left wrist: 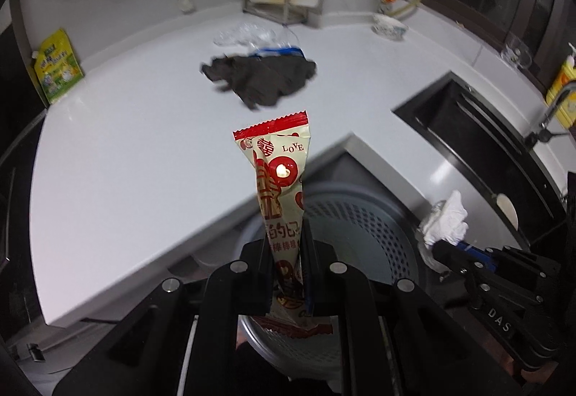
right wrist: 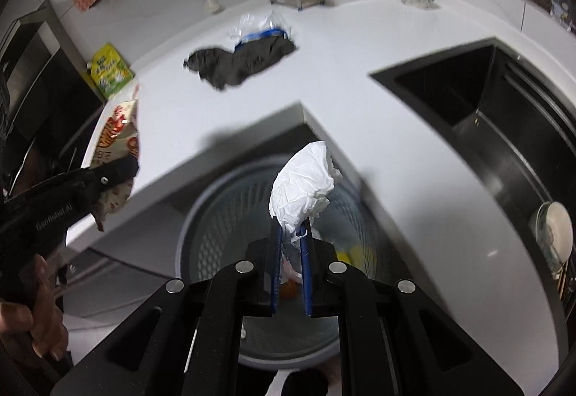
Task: Collect trash
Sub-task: 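Carry the tissue and wrapper over the bin and open both tools, then move both tools back to the counter toward the dark grey cloth, then grasp the dark grey cloth with the left tool, then grasp the blue strap by its white buckle with the right tool while the left tool holds the cloth, then lift the cloth and blue strap and carry them over the bin, then open both tools to drop the cloth and strap into the bin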
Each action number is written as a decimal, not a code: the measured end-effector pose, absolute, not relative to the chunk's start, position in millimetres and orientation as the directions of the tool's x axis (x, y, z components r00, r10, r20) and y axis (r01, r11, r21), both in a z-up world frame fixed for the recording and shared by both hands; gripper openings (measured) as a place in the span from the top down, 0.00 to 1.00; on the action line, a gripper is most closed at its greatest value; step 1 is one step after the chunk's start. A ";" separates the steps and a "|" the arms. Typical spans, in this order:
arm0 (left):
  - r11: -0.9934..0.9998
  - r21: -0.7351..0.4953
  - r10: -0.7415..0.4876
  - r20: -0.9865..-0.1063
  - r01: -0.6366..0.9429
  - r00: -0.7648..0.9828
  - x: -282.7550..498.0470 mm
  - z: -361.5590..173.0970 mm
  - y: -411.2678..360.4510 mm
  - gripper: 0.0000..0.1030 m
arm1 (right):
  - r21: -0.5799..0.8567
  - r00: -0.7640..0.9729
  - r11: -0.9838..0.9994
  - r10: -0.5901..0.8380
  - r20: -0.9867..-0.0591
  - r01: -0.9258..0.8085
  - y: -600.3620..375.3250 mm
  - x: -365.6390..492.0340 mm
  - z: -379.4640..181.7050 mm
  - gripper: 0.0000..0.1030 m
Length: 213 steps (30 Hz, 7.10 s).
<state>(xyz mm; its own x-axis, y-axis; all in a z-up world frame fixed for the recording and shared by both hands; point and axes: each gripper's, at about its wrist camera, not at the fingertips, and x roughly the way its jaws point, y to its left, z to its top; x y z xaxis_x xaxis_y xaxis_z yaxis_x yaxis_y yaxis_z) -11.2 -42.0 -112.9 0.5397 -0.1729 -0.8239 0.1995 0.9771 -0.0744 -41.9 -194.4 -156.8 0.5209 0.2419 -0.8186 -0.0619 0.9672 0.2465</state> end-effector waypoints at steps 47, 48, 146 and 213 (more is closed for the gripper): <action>0.996 -0.071 -0.088 -0.821 0.053 0.564 3.6 -105.5 -22.4 0.30 | 0.271 0.526 0.959 0.275 -0.805 -0.087 -208.9 -23.6 -144.0 0.61; 0.996 -0.072 -0.087 -0.816 0.049 0.572 6.5 -101.5 -20.4 0.30 | 0.269 0.535 0.959 0.274 -0.800 -0.088 -208.9 -20.8 -139.9 0.60; 0.987 -0.115 -0.158 -0.816 0.111 0.557 239.8 -133.8 126.4 0.94 | 0.154 0.530 0.981 0.195 -0.825 -0.121 -62.8 268.6 -172.2 0.82; 0.969 -0.100 -0.206 -0.834 0.228 0.512 -29.2 -131.6 -67.5 0.94 | 0.278 0.480 0.957 0.283 -0.830 -0.085 -191.5 -46.8 -166.3 0.82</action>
